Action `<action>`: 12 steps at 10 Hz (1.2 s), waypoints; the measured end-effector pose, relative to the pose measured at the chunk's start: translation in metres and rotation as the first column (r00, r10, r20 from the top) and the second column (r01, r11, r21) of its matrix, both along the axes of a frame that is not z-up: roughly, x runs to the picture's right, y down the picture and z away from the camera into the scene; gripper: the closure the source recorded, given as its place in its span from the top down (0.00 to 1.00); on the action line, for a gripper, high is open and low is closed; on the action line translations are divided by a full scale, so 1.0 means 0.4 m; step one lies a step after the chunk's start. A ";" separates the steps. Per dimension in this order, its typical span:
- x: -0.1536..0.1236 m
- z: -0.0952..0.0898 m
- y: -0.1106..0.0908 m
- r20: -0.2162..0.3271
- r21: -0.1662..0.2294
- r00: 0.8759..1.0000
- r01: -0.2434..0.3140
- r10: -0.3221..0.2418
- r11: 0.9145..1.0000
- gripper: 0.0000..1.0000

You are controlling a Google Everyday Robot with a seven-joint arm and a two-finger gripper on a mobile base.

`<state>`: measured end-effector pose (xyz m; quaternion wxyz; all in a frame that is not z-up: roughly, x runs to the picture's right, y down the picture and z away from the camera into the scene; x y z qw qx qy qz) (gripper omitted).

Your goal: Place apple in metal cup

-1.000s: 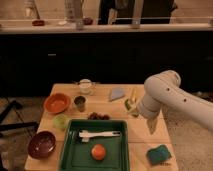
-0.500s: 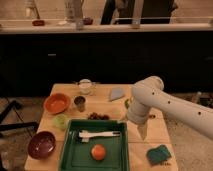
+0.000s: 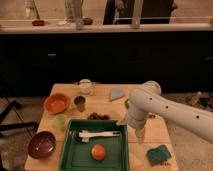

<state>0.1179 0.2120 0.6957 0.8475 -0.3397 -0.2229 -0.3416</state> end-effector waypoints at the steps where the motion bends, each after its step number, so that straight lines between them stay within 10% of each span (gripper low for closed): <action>1: 0.000 0.000 -0.001 0.000 0.001 1.000 -0.001 0.001 1.000 0.80; 4: -0.004 0.006 0.009 0.041 -0.021 0.999 -0.007 0.008 1.000 0.80; 8: -0.091 0.027 0.053 0.257 -0.176 0.959 -0.074 0.119 0.982 0.80; 12: -0.146 0.033 0.102 0.201 -0.149 0.969 -0.116 0.145 0.982 0.80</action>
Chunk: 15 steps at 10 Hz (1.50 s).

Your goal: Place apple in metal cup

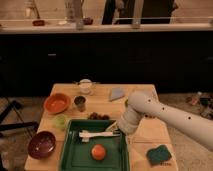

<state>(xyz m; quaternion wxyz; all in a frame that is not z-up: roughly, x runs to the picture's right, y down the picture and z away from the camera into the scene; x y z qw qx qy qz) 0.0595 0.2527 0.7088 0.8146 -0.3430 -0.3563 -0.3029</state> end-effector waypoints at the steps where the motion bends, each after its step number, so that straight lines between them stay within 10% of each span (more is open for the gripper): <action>1: -0.011 0.002 0.010 -0.011 -0.003 1.000 -0.002 0.002 1.000 0.80; 12: -0.150 0.017 0.099 0.045 -0.075 0.996 0.086 -0.083 0.993 0.80; 15: -0.137 0.028 0.101 0.072 -0.110 0.997 -0.023 0.031 0.994 0.80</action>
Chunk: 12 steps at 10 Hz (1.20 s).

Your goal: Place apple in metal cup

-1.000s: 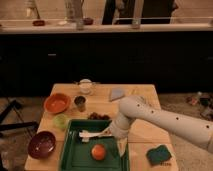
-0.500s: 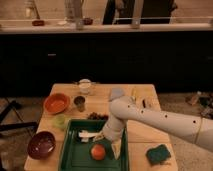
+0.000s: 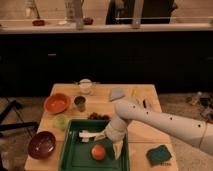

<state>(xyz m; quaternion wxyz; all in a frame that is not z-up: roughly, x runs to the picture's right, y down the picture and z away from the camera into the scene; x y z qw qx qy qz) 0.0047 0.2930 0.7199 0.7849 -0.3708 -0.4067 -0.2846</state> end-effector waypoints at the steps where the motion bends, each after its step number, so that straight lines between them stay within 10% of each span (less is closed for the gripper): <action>1: -0.014 0.007 0.002 0.016 -0.018 0.999 -0.033 0.033 0.999 0.80; 9: -0.061 0.027 0.030 0.027 -0.069 0.996 -0.086 0.088 0.994 0.80; 12: -0.076 0.032 0.037 0.032 -0.075 0.996 -0.078 0.080 0.994 0.56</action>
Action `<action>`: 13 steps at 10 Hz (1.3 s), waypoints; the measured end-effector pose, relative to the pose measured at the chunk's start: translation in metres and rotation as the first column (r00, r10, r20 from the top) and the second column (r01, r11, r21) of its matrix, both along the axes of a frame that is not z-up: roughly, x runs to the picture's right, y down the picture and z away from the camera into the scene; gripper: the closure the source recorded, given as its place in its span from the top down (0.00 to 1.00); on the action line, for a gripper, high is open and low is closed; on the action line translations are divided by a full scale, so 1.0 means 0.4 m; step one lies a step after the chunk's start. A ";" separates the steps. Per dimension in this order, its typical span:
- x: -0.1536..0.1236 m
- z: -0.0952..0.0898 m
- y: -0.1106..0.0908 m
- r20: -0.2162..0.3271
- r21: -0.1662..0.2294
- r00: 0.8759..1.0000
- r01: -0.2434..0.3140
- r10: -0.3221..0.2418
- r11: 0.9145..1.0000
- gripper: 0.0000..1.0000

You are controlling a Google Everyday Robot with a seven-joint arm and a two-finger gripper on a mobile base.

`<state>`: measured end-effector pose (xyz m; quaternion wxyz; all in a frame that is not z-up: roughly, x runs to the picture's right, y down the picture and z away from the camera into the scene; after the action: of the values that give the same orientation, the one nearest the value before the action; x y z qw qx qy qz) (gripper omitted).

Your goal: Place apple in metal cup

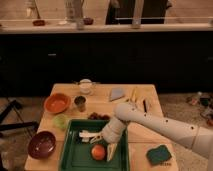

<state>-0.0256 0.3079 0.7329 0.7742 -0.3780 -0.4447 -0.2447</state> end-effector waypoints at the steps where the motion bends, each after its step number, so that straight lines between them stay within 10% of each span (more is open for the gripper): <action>1: -0.001 0.001 0.000 0.000 0.001 1.000 0.000 0.000 1.000 0.48; 6: -0.004 0.003 0.000 0.012 0.006 1.000 0.007 -0.007 1.000 0.01; 13: 0.013 -0.014 -0.025 0.002 0.027 1.000 -0.005 0.005 1.000 0.00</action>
<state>-0.0204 0.2977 0.7275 0.7794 -0.3664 -0.4429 -0.2490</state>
